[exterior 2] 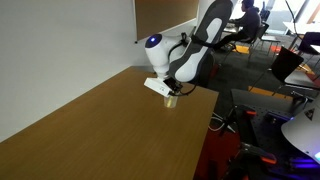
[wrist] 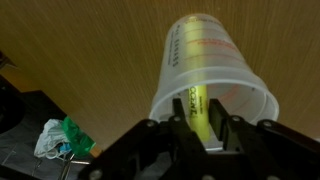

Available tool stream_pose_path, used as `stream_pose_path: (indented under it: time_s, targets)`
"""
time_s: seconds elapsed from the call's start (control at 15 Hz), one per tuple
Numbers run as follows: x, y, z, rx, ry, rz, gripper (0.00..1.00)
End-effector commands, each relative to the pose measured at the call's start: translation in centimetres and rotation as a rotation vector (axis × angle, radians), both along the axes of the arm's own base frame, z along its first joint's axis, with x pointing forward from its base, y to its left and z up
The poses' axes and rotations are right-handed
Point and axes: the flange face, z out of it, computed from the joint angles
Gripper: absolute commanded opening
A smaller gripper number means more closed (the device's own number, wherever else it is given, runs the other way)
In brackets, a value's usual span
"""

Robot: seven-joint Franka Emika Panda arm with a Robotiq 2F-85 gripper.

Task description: Pick the marker from the cup and put it on the table

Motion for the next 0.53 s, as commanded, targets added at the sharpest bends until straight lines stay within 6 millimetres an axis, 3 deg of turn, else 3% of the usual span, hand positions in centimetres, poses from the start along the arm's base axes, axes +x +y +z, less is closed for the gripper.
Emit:
stream_pose_path:
  time_s: [0.0,0.13,0.47]
  targets:
    - [-0.6,0.3,1.1,-0.007,-0.036,-0.01,0.0]
    - [-0.6,0.3,1.2,-0.01,-0.037,-0.01,0.05]
    - [-1.0,0.7,2.1,-0.011,-0.042,-0.013,0.05]
